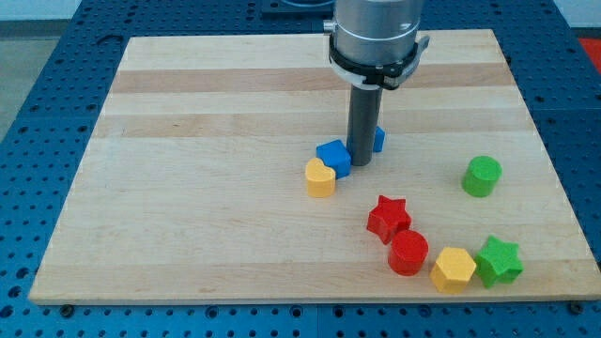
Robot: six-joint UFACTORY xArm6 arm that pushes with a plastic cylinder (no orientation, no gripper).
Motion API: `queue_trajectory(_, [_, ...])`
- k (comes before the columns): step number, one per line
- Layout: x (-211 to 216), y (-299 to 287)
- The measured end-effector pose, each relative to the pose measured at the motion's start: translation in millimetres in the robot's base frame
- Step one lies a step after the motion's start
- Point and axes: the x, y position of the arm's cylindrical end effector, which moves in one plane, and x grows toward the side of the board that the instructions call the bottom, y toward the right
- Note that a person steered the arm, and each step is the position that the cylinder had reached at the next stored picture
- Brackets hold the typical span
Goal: Move the green circle towards the blue cube
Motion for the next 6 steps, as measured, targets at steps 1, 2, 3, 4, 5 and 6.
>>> queue_trajectory(1, [-7.0, 46.9])
queue_trajectory(2, [-21.6, 113.2])
queue_trajectory(3, [-26.6, 206.4])
queue_trajectory(4, [-0.5, 257.7])
queue_trajectory(5, [35.6, 255.5])
queue_trajectory(6, [54.2, 230.3])
